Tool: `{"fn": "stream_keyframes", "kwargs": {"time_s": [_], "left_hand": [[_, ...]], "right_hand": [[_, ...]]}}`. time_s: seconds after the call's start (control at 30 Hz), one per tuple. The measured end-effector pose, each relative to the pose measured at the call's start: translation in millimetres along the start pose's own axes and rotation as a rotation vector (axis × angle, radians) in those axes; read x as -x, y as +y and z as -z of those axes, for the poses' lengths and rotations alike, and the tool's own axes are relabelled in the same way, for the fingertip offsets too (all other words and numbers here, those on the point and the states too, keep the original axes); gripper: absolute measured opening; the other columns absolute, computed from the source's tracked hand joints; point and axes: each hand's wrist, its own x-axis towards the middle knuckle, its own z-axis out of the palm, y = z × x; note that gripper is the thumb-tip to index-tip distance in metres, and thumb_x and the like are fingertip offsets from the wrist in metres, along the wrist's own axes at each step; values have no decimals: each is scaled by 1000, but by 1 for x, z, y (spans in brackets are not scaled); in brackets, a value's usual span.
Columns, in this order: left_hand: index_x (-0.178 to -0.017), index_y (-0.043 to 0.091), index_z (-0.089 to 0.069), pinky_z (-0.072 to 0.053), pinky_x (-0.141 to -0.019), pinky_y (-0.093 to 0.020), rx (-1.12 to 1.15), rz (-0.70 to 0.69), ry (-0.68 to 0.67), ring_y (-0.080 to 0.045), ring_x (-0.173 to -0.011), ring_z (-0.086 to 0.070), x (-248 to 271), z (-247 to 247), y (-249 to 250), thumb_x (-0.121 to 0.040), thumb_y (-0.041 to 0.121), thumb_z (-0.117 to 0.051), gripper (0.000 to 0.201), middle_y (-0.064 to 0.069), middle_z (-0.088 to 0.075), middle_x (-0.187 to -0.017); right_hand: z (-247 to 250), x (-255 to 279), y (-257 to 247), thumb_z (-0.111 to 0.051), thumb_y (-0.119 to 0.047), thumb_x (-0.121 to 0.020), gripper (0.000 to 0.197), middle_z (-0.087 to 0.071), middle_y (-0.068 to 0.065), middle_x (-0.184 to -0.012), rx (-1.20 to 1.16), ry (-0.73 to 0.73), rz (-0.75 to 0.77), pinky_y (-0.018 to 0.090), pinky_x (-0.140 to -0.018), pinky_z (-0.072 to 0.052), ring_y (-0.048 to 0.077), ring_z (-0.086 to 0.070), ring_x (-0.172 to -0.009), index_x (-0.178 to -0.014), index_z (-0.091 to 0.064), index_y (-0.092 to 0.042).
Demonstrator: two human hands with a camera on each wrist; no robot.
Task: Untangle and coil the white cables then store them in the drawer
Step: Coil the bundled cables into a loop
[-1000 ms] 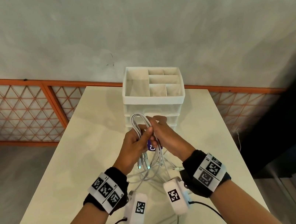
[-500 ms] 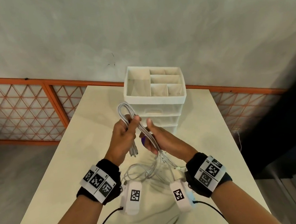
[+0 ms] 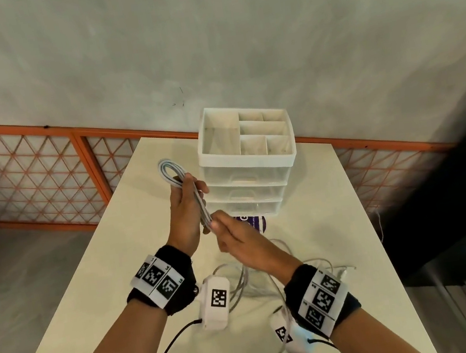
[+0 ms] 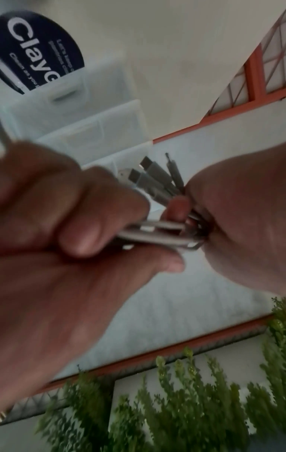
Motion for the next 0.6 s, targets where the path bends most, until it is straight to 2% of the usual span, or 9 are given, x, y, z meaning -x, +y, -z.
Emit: {"fn": "stream_keyframes", "kwargs": {"time_s": [0.07, 0.13, 0.2, 0.27, 0.33, 0.4, 0.47, 0.53, 0.6], "left_hand": [[-72, 21, -43, -33, -40, -18, -19, -25, 23, -4, -43, -36, -1, 1, -2, -101, 28, -35, 31, 5, -43, -62], [-69, 21, -41, -33, -43, -18, -26, -69, 58, -3, -43, -36, -4, 5, 1, -101, 25, -34, 33, 7, -40, -58], [-70, 20, -41, -32, -40, -18, 4, -108, 75, -3, -42, -35, -8, 12, 6, -102, 25, -33, 33, 8, -41, -55], [-71, 20, -41, -33, -37, -19, 39, -134, 59, -5, -40, -35, -13, 19, 10, -102, 24, -32, 33, 9, -42, -52], [-73, 19, -42, -33, -35, -21, 49, -146, 21, -6, -39, -35, -15, 23, 9, -102, 24, -32, 32, 9, -43, -52], [-73, 19, -42, -36, -40, -24, 83, -135, -7, -7, -43, -36, -16, 25, 7, -102, 23, -33, 32, 10, -42, -52], [-70, 18, -41, -37, -52, -22, 158, -101, -12, -8, -48, -35, -19, 25, 6, -103, 23, -33, 34, 11, -39, -51], [-69, 18, -39, -37, -54, -21, 221, -51, -30, -8, -50, -34, -20, 24, 9, -103, 25, -33, 35, 10, -35, -52], [-67, 18, -38, -35, -50, -19, 240, -31, -72, -8, -47, -30, -20, 20, 14, -103, 27, -33, 36, 9, -32, -52]], "right_hand": [[-3, 4, 4, -32, -34, -102, 25, -41, -7, -63, 14, -77, -31, 26, -65, -41, 7, -42, -57, -102, -49, -15], [4, 8, 9, -34, -33, -102, 26, -43, -5, -61, -15, -143, -70, 19, -62, -42, 5, -45, -53, -94, -53, -18], [13, 13, 15, -35, -32, -102, 29, -46, -5, -60, -20, -215, -105, 14, -64, -45, 4, -51, -52, -83, -53, -21], [23, 18, 22, -34, -29, -102, 31, -45, -4, -60, -37, -260, -138, 11, -64, -44, 3, -54, -53, -79, -53, -22], [31, 20, 27, -34, -30, -102, 29, -41, 3, -60, -94, -220, -141, 17, -63, -45, 5, -49, -54, -87, -56, -21], [37, 19, 28, -34, -34, -101, 29, -34, 16, -63, -176, -107, -113, 20, -55, -39, 7, -37, -52, -99, -59, -19], [41, 17, 21, -31, -34, -102, 37, -26, 10, -63, -194, -44, -94, 16, -50, -30, 6, -27, -51, -104, -62, -14], [41, 16, 12, -32, -34, -102, 39, -28, 4, -64, -114, -79, -57, 11, -53, -34, 4, -28, -52, -106, -66, -14], [37, 18, 6, -36, -32, -101, 35, -30, -5, -61, -18, -162, -30, 9, -61, -40, 2, -31, -54, -111, -67, -18]]}}
